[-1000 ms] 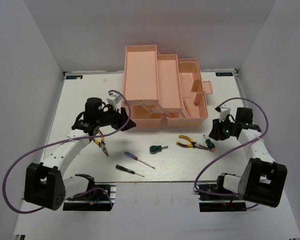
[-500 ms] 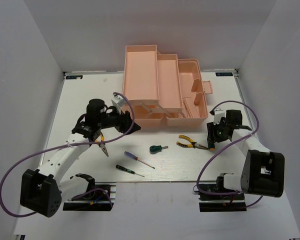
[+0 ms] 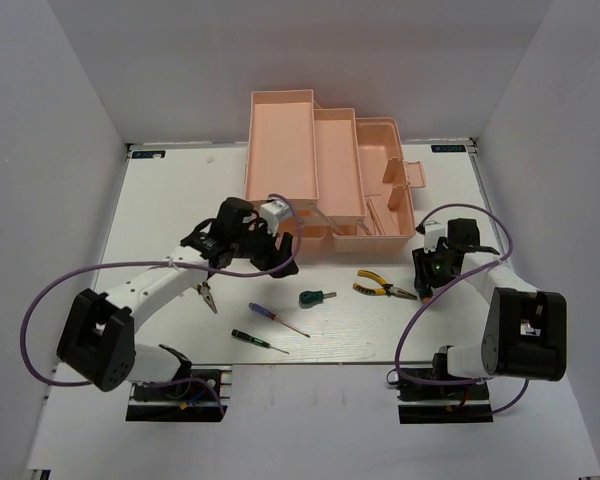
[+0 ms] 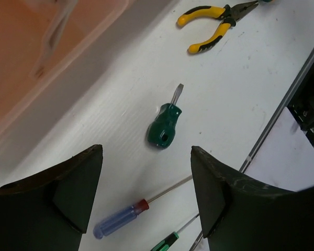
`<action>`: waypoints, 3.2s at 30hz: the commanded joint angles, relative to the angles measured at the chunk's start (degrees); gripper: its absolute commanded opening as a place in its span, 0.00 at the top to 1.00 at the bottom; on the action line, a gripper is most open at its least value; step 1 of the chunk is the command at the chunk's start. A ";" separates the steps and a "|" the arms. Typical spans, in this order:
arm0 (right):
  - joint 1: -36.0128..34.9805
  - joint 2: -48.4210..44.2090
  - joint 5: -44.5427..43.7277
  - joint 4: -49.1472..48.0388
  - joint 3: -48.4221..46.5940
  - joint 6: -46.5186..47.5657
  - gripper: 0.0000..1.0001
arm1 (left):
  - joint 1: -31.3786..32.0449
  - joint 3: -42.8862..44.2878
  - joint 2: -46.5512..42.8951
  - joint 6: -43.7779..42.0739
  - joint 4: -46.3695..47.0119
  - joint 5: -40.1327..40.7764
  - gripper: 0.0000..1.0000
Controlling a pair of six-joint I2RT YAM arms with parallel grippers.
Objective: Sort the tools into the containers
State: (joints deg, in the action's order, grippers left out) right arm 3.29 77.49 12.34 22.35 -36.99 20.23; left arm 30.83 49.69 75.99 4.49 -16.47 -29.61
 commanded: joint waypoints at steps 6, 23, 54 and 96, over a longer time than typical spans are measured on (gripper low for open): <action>-0.48 2.92 -0.47 5.86 -2.91 0.69 0.65 | 9.77 12.61 9.95 -4.57 -7.34 12.19 0.22; 0.05 -6.38 10.06 17.45 -7.65 4.99 0.95 | 22.52 21.58 20.86 -8.89 -14.12 27.58 0.15; -2.85 11.00 18.07 2.79 -36.30 -8.71 1.00 | 26.56 19.39 23.07 -12.31 -19.21 32.33 0.30; 4.09 -13.16 7.77 6.21 -12.76 -8.45 1.00 | 28.67 57.93 30.17 -11.00 -10.69 33.63 1.00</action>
State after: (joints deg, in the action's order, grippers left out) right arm 6.33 65.91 21.02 29.82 -50.68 12.99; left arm 60.71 102.04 102.98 -7.40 -30.57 -3.49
